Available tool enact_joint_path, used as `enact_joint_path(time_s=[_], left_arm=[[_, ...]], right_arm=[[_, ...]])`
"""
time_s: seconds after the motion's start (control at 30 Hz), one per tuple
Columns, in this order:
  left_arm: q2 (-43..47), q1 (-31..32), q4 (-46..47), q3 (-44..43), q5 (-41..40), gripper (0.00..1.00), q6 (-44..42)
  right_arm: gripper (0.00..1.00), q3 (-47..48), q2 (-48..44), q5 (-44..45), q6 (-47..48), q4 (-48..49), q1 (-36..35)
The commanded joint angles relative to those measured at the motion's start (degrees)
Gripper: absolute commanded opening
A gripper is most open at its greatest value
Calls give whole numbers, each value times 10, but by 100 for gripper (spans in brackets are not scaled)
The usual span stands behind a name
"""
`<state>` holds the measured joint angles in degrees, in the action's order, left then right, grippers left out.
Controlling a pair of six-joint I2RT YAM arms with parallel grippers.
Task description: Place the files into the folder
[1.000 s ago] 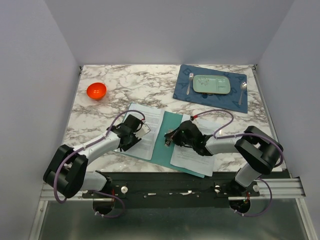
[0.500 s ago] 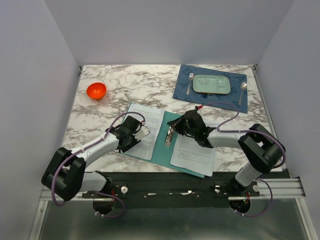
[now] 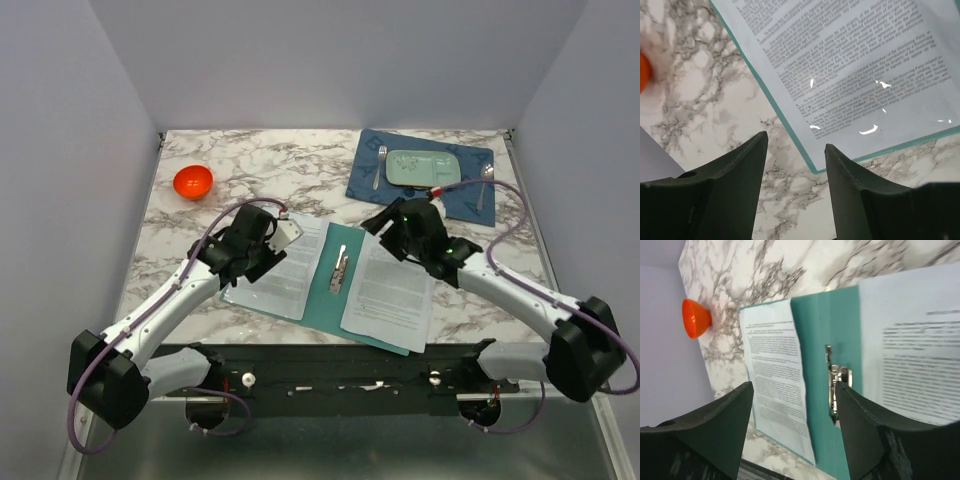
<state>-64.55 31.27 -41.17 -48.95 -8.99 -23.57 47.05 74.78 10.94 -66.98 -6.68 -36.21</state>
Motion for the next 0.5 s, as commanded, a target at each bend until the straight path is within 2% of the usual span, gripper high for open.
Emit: enact_joint_path(time_s=[0.0, 0.07, 0.17, 0.3, 0.47], left_arm=[[-5, 4, -29, -53, 49, 64, 41], [-26, 5, -16, -62, 75, 64, 62], [-52, 8, 14, -68, 135, 64, 79], [-76, 13, 56, -62, 169, 64, 93], [-102, 14, 85, -55, 162, 64, 95]], right_arm=[[79, -23, -83, 81, 6, -258, 44], [81, -41, -125, 92, 4, -326, 68], [82, -61, -162, 95, 22, -367, 98], [83, -97, -166, 57, 34, -382, 123], [79, -136, -150, 17, 24, -377, 124]])
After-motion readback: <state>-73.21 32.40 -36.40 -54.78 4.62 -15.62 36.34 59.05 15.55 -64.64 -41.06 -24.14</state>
